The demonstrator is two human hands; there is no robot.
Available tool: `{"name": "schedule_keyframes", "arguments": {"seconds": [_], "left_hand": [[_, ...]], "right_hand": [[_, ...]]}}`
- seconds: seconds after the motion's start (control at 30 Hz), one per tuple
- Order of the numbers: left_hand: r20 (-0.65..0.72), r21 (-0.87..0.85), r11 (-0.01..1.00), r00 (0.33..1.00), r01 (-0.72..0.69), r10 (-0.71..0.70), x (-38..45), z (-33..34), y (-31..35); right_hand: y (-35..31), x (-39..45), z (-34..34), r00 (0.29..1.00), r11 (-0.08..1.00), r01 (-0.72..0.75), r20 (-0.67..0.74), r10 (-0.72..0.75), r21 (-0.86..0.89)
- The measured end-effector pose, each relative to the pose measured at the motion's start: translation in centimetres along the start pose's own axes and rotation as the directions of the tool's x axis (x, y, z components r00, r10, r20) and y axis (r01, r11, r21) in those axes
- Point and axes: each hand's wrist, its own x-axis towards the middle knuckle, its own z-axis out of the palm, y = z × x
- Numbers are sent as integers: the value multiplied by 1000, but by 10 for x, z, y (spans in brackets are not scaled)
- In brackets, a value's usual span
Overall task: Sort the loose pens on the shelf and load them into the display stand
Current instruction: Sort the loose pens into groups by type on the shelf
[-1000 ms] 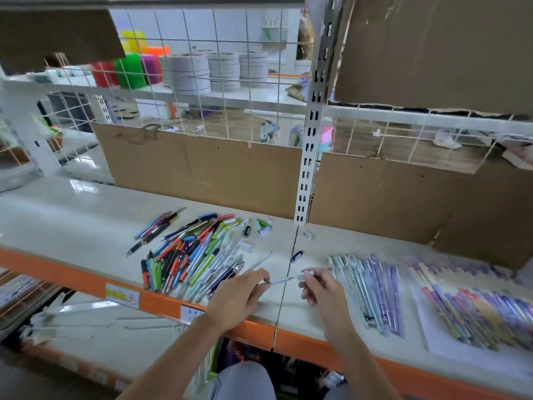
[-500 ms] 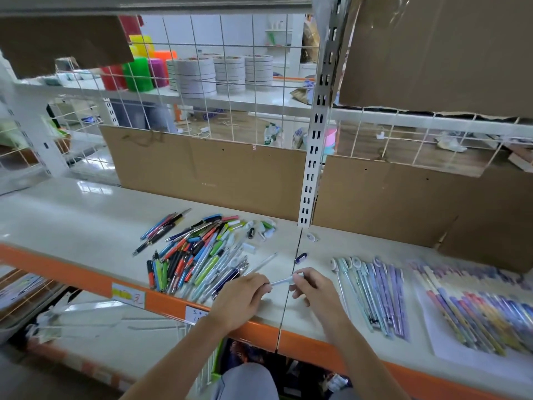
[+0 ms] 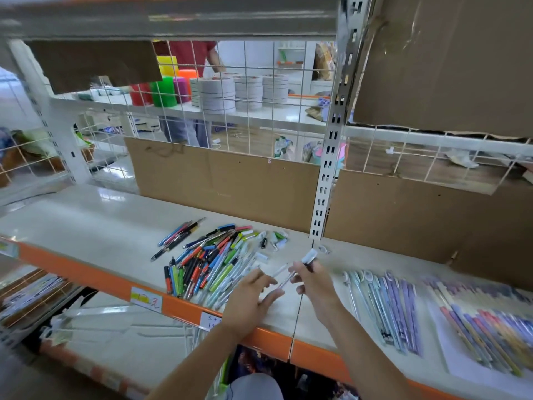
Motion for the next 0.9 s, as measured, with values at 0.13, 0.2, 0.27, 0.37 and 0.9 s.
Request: {"name": "schedule_keyframes", "arguments": {"seconds": [0.13,0.2,0.27,0.37,0.9], "left_hand": [[-100,55,990,988,128,-122,-3,-8,-13],[-109,141,967,974,213,-198,-3,-11,-18],[-80,213,941,965,262,-250,-1,-12,-18],[-60,293,914,959,282,-277,3,-9,-14],[-121,341,890,953,302,-277,10,3,-14]], "right_hand": [[-12,17,-35,988,899,89,-74,-133,-430],[-7,21,-47,993,731,58,-37,-112,-679],[5,23,-54,999,589,23,-10,-53,-808],[16,25,-59,1000,453,21,9,-29,-891],[23,53,-53,967,304,209,151,-203,-929]]}}
